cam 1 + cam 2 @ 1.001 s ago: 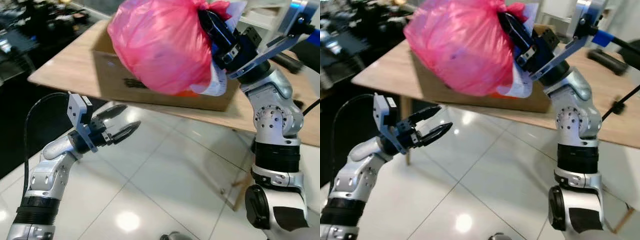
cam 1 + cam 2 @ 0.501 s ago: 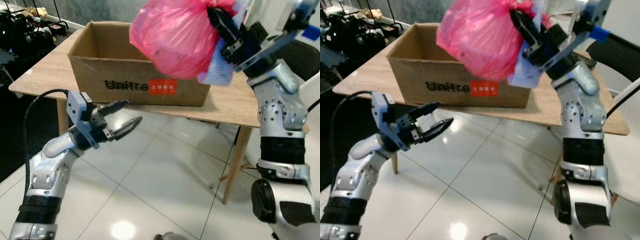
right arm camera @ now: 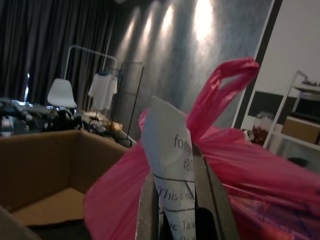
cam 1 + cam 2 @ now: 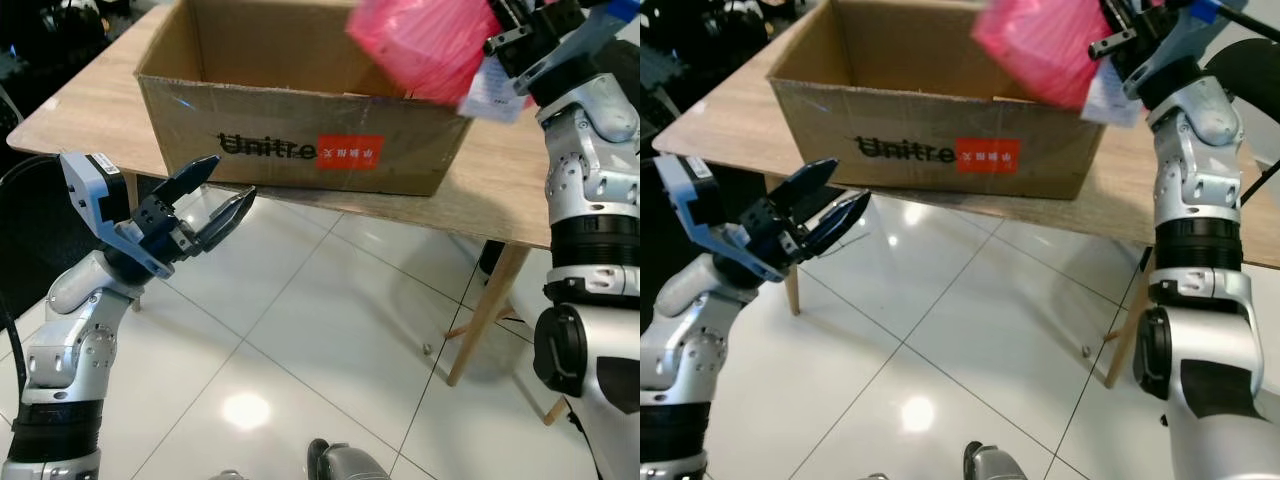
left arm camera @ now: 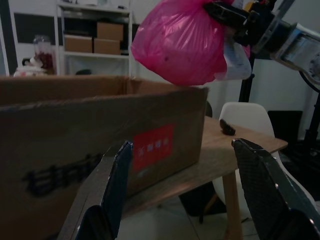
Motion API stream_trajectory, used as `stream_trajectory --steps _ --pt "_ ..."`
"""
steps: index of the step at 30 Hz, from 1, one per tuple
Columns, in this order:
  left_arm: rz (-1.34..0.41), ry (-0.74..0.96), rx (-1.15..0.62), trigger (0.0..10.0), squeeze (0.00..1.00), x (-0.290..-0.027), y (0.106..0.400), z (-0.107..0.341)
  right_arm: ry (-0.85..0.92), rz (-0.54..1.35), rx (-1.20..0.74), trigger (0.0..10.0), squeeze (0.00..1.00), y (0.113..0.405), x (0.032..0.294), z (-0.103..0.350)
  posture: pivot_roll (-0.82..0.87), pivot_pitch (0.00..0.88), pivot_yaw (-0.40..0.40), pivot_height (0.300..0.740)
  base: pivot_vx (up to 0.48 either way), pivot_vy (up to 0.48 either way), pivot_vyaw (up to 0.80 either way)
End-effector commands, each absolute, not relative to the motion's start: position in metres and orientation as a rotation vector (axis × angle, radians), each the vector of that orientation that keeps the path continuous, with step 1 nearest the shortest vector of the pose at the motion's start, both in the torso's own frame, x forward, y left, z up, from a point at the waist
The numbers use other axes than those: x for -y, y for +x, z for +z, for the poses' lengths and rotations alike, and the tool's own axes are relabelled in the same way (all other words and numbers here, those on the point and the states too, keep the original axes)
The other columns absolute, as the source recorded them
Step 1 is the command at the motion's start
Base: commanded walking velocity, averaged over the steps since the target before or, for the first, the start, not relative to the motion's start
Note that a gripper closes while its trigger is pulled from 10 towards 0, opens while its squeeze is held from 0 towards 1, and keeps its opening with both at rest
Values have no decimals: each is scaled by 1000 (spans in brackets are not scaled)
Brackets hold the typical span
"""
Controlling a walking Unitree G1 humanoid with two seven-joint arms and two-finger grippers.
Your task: Picking trash to rubbish bin
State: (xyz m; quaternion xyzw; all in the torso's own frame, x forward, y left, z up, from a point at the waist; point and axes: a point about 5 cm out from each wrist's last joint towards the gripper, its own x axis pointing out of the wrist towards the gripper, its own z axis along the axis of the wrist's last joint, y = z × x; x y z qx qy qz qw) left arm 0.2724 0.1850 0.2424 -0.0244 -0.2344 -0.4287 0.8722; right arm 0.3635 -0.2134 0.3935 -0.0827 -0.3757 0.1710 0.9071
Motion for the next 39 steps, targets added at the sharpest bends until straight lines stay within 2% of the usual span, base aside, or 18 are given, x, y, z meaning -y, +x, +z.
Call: stream_trajectory --steps 1,7,17,22,23,25,26,37,39 --pt "-893 -23 474 10000 0 -191 266 245 -211 318 821 10000 0 361 220 406 29 262 -44 740 0 0 0" --pt "-887 0 482 10000 0 -195 256 256 -254 315 914 10000 0 357 218 434 49 287 -43 740 0 0 0" --pt "-904 2 493 10000 0 -191 247 263 -261 329 963 10000 0 356 208 448 56 307 -45 740 0 0 0" --pt "-922 -1 498 10000 0 -186 242 268 -357 289 976 10000 0 362 195 451 74 317 -46 740 0 0 0" --pt "-924 -1 499 10000 0 -186 241 270 -412 259 953 10000 78 365 194 448 74 317 -46 740 0 0 0" --pt "-925 0 499 10000 0 -186 240 272 -445 239 938 10000 78 367 195 445 79 316 -45 740 0 0 0" --pt "-925 1 498 10000 0 -187 239 273 -446 213 929 10000 1000 369 197 444 79 316 -45 740 0 0 0" --pt "-933 -1 498 10000 0 -185 238 277 -418 188 958 10000 1000 368 201 448 84 300 -36 740 0 0 0" --pt "-937 -4 498 10000 0 -183 239 277 -364 234 991 10000 1000 366 199 452 80 289 -37 740 0 0 0"
